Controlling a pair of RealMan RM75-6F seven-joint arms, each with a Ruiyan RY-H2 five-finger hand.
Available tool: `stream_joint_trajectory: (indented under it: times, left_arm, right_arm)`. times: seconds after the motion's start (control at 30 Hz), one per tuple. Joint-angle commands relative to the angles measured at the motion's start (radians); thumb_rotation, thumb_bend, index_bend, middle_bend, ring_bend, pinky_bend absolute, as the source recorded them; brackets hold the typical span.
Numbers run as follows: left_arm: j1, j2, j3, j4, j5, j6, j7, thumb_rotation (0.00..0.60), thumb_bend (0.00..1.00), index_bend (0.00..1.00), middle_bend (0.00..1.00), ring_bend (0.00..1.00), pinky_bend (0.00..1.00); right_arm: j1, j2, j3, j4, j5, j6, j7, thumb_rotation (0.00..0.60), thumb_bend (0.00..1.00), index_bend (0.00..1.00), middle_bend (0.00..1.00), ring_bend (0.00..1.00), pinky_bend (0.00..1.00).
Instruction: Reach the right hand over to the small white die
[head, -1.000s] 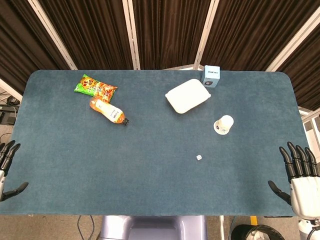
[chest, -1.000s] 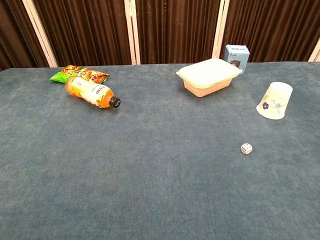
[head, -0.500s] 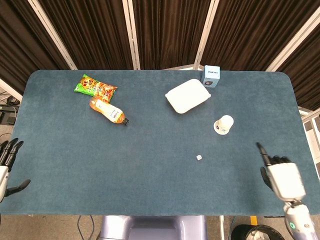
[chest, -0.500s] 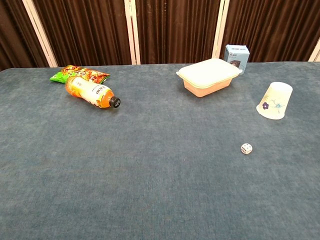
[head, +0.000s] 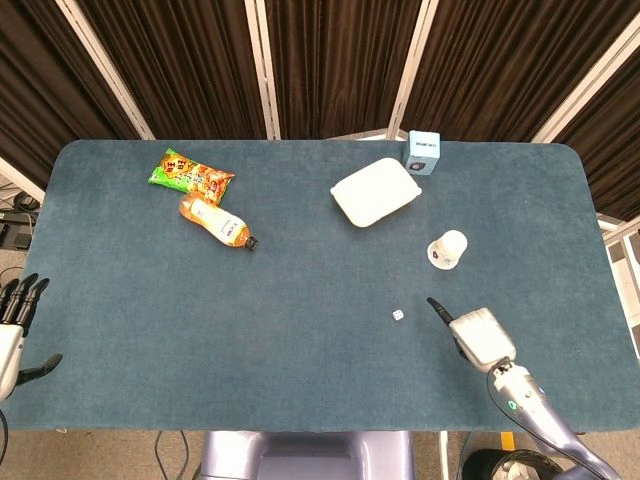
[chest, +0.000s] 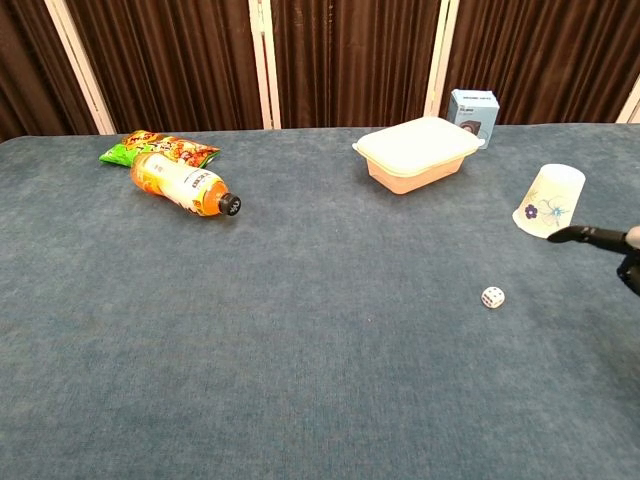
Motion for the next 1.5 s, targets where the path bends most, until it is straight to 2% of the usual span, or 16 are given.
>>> stream_joint_trajectory:
  times: [0.03,0.57,1.5]
  left_arm:
    - [-0.001,-0.004,-0.001,0.002,-0.005,0.000,0.006,0.600,0.00,0.00,0.00,0.00,0.00]
    - [-0.011,-0.007,0.003,0.001,-0.011,-0.015,0.019,0.600,0.00,0.00,0.00,0.00,0.00]
    - [-0.020,-0.009,0.004,-0.001,-0.024,-0.023,0.024,0.600,0.00,0.00,0.00,0.00,0.00]
  right_arm:
    - [0.020,-0.017,-0.003,-0.003,0.018,-0.029,-0.022,0.600,0.89,0.00,0.71,0.77,1.00]
    - [0.078,-0.077,-0.032,0.003,0.076,-0.075,-0.111,0.600,0.90,0.02,0.72,0.77,1.00]
    - [0.108,-0.129,-0.068,0.015,0.153,-0.067,-0.193,0.600,0.89,0.07,0.72,0.77,1.00]
